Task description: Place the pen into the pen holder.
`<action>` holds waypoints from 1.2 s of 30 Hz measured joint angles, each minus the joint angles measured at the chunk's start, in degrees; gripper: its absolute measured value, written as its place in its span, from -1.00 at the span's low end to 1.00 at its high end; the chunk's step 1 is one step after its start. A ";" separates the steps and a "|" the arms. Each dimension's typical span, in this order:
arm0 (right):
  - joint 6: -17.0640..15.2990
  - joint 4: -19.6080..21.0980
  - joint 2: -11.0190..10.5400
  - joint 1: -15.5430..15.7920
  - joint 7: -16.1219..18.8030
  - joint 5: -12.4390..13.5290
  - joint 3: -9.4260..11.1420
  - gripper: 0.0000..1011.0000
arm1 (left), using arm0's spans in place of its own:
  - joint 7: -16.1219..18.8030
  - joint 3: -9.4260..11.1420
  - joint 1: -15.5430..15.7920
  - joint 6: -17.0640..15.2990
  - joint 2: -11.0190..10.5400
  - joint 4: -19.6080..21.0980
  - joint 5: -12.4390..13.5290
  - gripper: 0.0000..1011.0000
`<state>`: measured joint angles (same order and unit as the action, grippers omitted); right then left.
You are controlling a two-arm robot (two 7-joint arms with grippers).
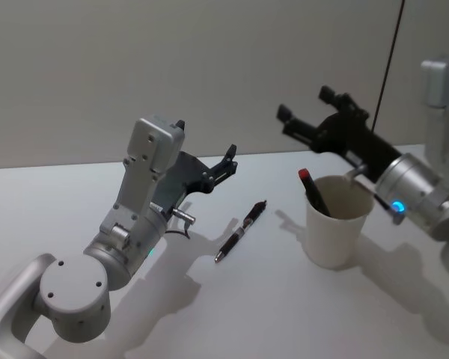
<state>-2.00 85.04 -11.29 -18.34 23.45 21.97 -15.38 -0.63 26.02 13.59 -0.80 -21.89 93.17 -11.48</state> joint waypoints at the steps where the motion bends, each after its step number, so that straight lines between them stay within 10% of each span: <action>1: -0.59 0.71 -0.62 0.05 0.07 0.49 0.58 0.98 | 0.00 0.00 0.00 0.00 0.00 0.00 0.00 0.98; 26: -12.23 7.61 -16.18 5.25 -0.38 9.80 14.00 0.98 | 0.00 0.00 0.00 0.00 0.00 0.00 0.00 0.98; 36: -14.31 8.33 -19.20 6.53 -0.62 11.33 16.65 0.98 | 0.00 0.00 0.00 0.00 0.00 0.00 0.00 0.98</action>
<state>-16.31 93.36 -30.48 -11.81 22.83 33.31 1.27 -0.63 26.02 13.58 -0.79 -21.89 93.18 -11.48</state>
